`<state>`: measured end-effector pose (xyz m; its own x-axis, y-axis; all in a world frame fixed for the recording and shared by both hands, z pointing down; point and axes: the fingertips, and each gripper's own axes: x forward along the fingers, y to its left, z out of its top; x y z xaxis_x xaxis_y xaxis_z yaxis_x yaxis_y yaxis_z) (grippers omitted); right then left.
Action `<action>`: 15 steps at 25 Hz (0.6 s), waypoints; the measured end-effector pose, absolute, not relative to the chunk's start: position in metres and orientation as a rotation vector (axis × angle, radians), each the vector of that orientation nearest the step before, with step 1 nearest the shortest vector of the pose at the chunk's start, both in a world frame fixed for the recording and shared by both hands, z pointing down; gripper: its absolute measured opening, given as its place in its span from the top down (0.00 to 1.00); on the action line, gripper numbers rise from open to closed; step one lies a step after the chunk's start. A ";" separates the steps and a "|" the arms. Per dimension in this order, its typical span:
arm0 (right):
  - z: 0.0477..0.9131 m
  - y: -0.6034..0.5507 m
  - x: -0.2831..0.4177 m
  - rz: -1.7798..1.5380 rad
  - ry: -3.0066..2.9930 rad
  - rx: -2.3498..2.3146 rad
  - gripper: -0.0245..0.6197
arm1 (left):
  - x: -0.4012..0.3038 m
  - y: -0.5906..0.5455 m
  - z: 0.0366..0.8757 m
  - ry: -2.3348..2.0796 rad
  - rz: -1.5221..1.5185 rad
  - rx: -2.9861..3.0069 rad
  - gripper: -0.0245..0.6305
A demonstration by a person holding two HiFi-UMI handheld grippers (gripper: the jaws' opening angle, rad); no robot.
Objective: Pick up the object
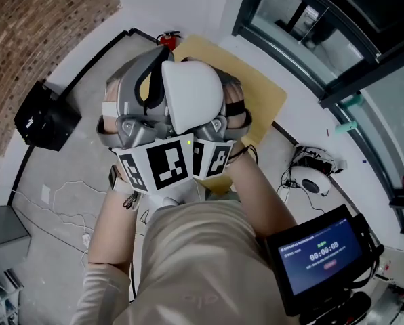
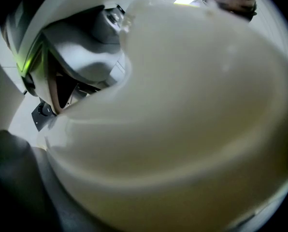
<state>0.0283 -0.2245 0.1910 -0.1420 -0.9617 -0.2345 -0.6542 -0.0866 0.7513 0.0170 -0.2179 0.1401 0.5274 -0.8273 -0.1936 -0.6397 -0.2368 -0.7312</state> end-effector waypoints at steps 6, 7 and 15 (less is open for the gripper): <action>0.196 -0.230 0.029 -1.078 -1.811 1.748 0.91 | 0.017 -0.224 0.145 1.199 -0.303 -1.978 0.99; 0.197 -0.231 0.028 -1.076 -1.811 1.749 0.91 | 0.017 -0.225 0.146 1.198 -0.304 -1.978 0.99; 0.197 -0.240 0.024 -1.069 -1.804 1.757 0.91 | 0.012 -0.234 0.147 1.193 -0.308 -1.980 0.99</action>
<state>0.0243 -0.2401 0.1975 -0.1273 -0.9670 -0.2208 -0.6581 -0.0842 0.7482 0.0124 -0.2341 0.1470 0.5281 -0.8296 -0.1810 -0.6383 -0.2473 -0.7290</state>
